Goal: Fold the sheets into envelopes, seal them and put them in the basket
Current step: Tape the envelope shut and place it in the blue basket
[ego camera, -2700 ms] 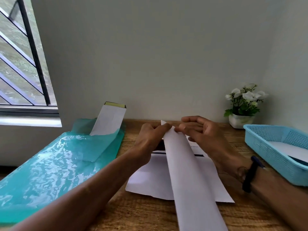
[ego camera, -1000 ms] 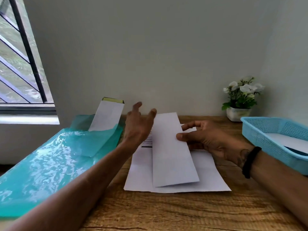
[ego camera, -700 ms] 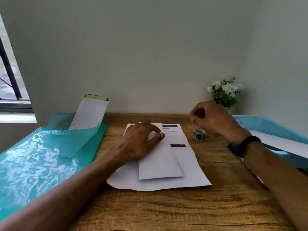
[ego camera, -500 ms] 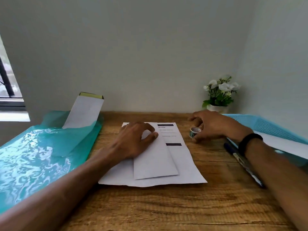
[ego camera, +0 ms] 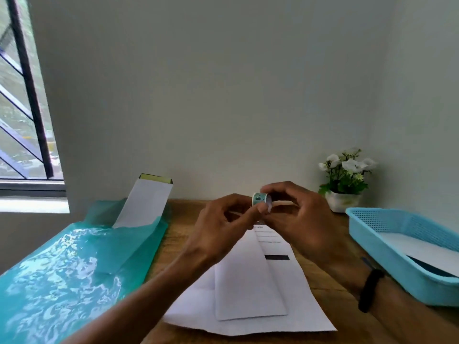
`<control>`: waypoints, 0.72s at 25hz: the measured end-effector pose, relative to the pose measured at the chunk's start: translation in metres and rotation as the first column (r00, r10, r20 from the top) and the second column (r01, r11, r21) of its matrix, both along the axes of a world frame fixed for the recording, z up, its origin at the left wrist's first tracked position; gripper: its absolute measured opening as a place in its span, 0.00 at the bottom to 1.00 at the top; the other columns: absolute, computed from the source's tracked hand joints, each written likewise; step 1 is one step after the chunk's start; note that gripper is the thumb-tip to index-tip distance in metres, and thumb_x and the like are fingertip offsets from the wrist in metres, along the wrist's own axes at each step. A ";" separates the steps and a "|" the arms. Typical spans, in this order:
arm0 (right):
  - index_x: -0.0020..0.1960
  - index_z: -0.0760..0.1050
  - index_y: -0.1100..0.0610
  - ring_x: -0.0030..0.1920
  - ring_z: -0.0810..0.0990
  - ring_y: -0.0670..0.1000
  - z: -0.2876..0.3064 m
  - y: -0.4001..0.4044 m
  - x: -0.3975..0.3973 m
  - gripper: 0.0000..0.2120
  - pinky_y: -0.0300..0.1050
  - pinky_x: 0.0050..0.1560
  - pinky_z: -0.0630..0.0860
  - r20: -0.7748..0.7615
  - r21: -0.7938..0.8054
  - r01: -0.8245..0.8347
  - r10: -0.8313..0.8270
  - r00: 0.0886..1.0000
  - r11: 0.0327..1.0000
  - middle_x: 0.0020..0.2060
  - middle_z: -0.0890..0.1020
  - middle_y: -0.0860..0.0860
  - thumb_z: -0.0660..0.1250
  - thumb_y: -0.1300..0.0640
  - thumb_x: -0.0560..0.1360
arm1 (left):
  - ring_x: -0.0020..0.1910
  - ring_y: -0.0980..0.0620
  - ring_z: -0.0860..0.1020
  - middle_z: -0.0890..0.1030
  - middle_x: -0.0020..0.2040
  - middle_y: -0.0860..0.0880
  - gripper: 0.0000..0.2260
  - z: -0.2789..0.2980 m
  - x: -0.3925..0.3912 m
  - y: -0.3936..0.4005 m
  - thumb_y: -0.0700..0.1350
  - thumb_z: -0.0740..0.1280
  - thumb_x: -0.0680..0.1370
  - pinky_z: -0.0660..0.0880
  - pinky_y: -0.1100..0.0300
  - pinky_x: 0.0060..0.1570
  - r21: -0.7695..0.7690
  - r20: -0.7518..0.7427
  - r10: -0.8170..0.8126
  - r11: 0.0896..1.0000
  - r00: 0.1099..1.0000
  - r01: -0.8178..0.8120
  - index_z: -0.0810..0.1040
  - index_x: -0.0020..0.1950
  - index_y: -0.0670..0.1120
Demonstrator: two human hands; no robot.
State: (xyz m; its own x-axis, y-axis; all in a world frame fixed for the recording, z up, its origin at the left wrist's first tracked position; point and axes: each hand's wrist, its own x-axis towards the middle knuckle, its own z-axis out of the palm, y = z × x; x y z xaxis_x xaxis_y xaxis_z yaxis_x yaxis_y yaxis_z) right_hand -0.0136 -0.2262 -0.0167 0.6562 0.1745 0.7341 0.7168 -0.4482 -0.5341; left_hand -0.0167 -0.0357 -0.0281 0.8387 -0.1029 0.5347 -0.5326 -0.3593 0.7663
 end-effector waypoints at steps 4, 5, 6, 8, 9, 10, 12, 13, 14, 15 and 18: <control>0.62 0.80 0.53 0.53 0.84 0.44 -0.011 0.008 0.003 0.22 0.32 0.54 0.81 0.298 -0.150 0.108 -0.059 0.953 0.983 0.57 0.83 0.46 0.80 0.53 0.70 | 0.45 0.60 0.86 0.87 0.46 0.57 0.12 -0.002 -0.002 0.001 0.59 0.76 0.75 0.83 0.64 0.45 -0.013 0.060 0.029 1.000 0.998 -0.028 0.81 0.55 0.57; 0.65 0.79 0.52 0.55 0.84 0.44 -0.010 0.009 0.003 0.25 0.34 0.55 0.81 0.286 -0.147 0.100 -0.054 0.957 0.984 0.58 0.82 0.46 0.81 0.54 0.70 | 0.46 0.61 0.86 0.87 0.47 0.58 0.12 -0.002 -0.003 0.001 0.58 0.76 0.75 0.82 0.66 0.45 -0.006 0.074 0.036 0.999 0.997 -0.036 0.81 0.56 0.57; 0.67 0.78 0.50 0.57 0.83 0.43 -0.009 0.008 0.003 0.26 0.34 0.55 0.81 0.238 -0.116 0.086 -0.056 0.970 0.990 0.60 0.82 0.44 0.81 0.55 0.70 | 0.47 0.62 0.86 0.87 0.48 0.58 0.13 -0.002 -0.004 0.001 0.58 0.75 0.75 0.82 0.67 0.45 -0.011 0.080 0.038 0.999 0.996 -0.037 0.81 0.57 0.57; 0.69 0.77 0.47 0.58 0.83 0.41 -0.004 0.007 0.002 0.26 0.36 0.55 0.82 0.052 0.022 0.015 -0.016 0.999 1.000 0.61 0.82 0.41 0.79 0.56 0.73 | 0.49 0.62 0.85 0.86 0.51 0.59 0.15 -0.002 -0.004 0.002 0.59 0.74 0.75 0.81 0.68 0.46 -0.015 0.091 0.035 0.999 0.995 -0.034 0.80 0.60 0.57; 0.68 0.78 0.48 0.57 0.84 0.41 -0.001 0.005 0.003 0.24 0.39 0.56 0.83 -0.044 0.109 -0.036 0.041 0.998 0.993 0.60 0.83 0.41 0.77 0.58 0.74 | 0.50 0.62 0.85 0.86 0.53 0.59 0.16 -0.002 -0.003 0.004 0.59 0.73 0.76 0.81 0.68 0.46 -0.006 0.103 0.044 0.999 0.994 -0.043 0.80 0.62 0.57; 0.66 0.79 0.48 0.57 0.85 0.42 0.002 0.003 0.004 0.21 0.44 0.57 0.84 -0.117 0.190 -0.077 0.100 0.988 0.979 0.58 0.85 0.42 0.76 0.60 0.75 | 0.51 0.62 0.84 0.86 0.54 0.59 0.16 -0.002 -0.001 0.005 0.57 0.73 0.77 0.81 0.68 0.46 0.011 0.115 0.054 0.998 0.992 -0.056 0.80 0.64 0.57; 0.63 0.82 0.50 0.56 0.86 0.44 0.006 -0.002 0.005 0.18 0.49 0.59 0.84 -0.204 0.269 -0.112 0.170 0.964 0.957 0.55 0.88 0.44 0.75 0.62 0.76 | 0.53 0.62 0.84 0.85 0.57 0.58 0.16 -0.004 0.001 0.008 0.53 0.72 0.80 0.80 0.70 0.45 0.051 0.134 0.063 0.996 0.989 -0.070 0.79 0.67 0.57; 0.62 0.83 0.50 0.55 0.87 0.45 0.008 -0.004 0.005 0.16 0.50 0.59 0.84 -0.230 0.270 -0.119 0.185 0.955 0.956 0.54 0.88 0.44 0.75 0.61 0.76 | 0.54 0.61 0.84 0.85 0.58 0.58 0.16 -0.005 0.003 0.009 0.52 0.72 0.80 0.80 0.70 0.44 0.063 0.140 0.063 0.995 0.988 -0.072 0.79 0.68 0.57; 0.61 0.84 0.49 0.53 0.87 0.46 0.009 -0.005 0.005 0.14 0.50 0.58 0.84 -0.254 0.252 -0.120 0.186 0.949 0.960 0.52 0.89 0.44 0.75 0.59 0.76 | 0.54 0.60 0.83 0.84 0.59 0.57 0.16 -0.006 0.004 0.010 0.51 0.72 0.80 0.80 0.70 0.44 0.061 0.144 0.057 0.996 0.988 -0.066 0.79 0.69 0.57; 0.59 0.85 0.48 0.52 0.88 0.46 0.009 -0.006 0.004 0.13 0.50 0.57 0.85 -0.280 0.229 -0.120 0.183 0.942 0.966 0.51 0.89 0.44 0.75 0.58 0.76 | 0.55 0.59 0.84 0.84 0.59 0.56 0.16 -0.006 0.005 0.010 0.50 0.72 0.81 0.80 0.69 0.45 0.052 0.146 0.045 0.997 0.988 -0.053 0.79 0.69 0.57; 0.57 0.85 0.49 0.51 0.89 0.49 0.008 -0.007 0.005 0.13 0.54 0.55 0.85 -0.339 0.221 -0.137 0.208 0.918 0.966 0.50 0.89 0.47 0.77 0.58 0.74 | 0.55 0.58 0.84 0.84 0.58 0.55 0.16 -0.007 0.007 0.011 0.47 0.72 0.81 0.82 0.64 0.48 0.025 0.147 0.001 1.000 0.989 -0.005 0.79 0.68 0.58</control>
